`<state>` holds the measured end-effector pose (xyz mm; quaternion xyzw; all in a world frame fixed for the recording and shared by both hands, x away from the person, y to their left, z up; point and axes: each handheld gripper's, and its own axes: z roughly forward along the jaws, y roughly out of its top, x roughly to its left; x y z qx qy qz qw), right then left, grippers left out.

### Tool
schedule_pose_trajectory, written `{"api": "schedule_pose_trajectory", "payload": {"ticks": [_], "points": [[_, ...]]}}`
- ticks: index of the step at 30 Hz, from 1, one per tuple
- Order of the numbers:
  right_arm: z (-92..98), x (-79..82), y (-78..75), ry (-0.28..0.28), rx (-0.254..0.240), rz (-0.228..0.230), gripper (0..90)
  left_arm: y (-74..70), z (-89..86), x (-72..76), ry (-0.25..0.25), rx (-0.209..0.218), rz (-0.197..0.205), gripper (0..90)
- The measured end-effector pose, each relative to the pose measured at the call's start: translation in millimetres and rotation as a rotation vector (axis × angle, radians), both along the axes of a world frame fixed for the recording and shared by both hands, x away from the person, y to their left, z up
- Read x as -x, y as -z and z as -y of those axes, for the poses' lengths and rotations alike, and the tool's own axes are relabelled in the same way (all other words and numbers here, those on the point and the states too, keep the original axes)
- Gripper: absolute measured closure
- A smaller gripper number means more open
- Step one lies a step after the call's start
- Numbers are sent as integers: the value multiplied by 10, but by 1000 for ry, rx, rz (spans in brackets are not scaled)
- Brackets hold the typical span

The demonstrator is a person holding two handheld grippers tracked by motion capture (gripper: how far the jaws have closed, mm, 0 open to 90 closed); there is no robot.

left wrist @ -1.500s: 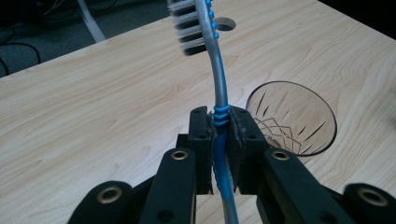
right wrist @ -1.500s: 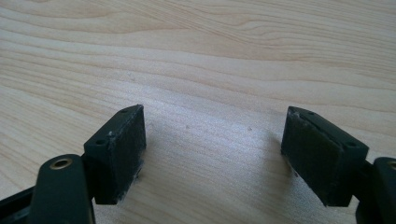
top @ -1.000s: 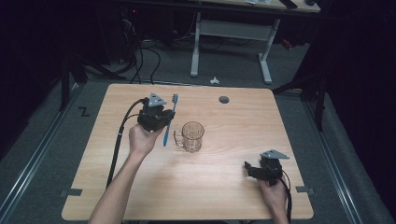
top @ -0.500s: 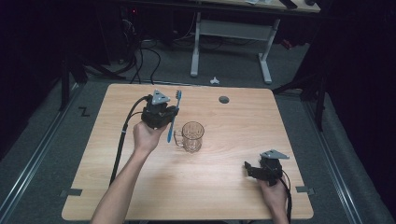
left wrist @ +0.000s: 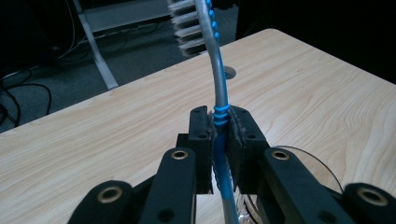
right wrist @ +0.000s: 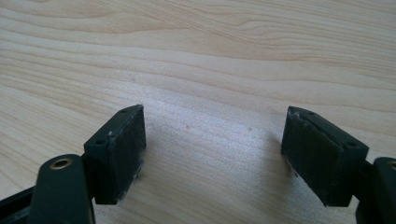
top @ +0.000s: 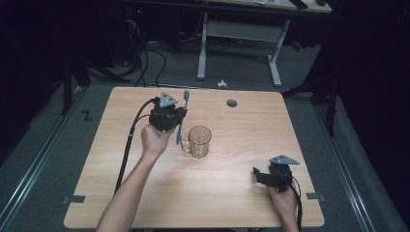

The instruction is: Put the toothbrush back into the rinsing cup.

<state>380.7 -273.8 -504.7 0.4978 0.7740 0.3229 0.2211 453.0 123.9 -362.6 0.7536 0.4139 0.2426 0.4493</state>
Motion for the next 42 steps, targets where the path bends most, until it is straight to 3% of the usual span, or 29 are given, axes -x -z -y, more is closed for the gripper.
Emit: {"api": "schedule_pose_trajectory", "payload": {"ticks": [8, 27, 42], "points": [[0, 0, 0, 0, 1, 0, 221, -16, 36, -36, -12, 29, 26, 807], [0, 1, 0, -2, 0, 0, 221, 4, 106, -121, -31, 33, 62, 806], [-1, 1, 0, -2, 0, 0, 221, 76, 152, -156, -5, 18, 30, 802]]}}
